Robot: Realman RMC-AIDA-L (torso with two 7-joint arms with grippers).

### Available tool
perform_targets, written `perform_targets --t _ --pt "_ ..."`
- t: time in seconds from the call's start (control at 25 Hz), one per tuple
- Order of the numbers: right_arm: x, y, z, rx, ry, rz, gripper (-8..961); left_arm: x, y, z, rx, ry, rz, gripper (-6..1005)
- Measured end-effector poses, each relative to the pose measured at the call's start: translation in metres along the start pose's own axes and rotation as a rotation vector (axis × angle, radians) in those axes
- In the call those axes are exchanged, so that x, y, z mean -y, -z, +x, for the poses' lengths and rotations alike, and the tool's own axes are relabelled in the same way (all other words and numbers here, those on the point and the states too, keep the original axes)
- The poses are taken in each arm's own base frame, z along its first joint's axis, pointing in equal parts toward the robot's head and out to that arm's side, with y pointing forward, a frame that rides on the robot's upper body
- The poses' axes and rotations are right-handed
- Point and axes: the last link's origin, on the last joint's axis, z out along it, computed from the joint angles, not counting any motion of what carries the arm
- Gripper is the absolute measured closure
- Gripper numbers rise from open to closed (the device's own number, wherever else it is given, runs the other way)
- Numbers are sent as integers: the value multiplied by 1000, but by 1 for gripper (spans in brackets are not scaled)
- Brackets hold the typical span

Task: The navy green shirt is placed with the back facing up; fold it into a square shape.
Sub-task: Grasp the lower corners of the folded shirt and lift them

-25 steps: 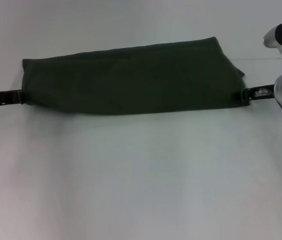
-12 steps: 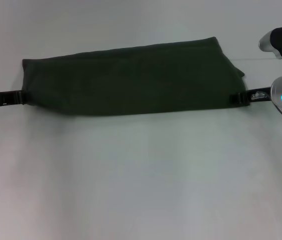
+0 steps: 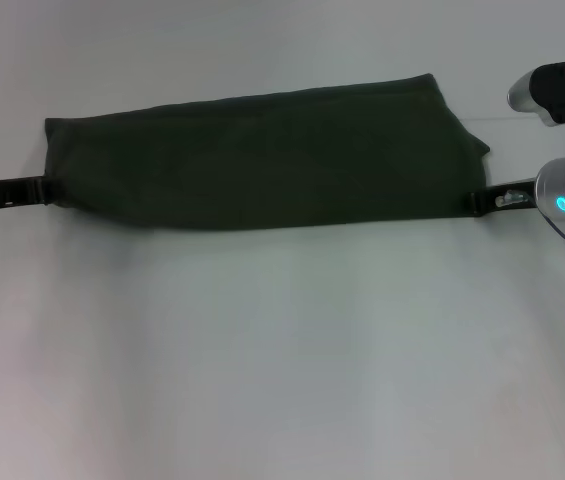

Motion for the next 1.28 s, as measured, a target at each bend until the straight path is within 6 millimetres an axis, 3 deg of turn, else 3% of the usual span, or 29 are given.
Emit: perform_targets --t 0.12,0.32,0.56,1.28 --pt "1 0 0 2 3 2 564 0 0 0 -1 -1 0 985" --pt "1 0 0 16 18 -3 766 1 1 0 -2 -2 3 986" --pt "1 2 1 18 12 -40 882 1 1 0 -2 -3 5 986" --pt "16 24 15 -15 -28 -161 887 0 16 -1 39 -7 -63 985"
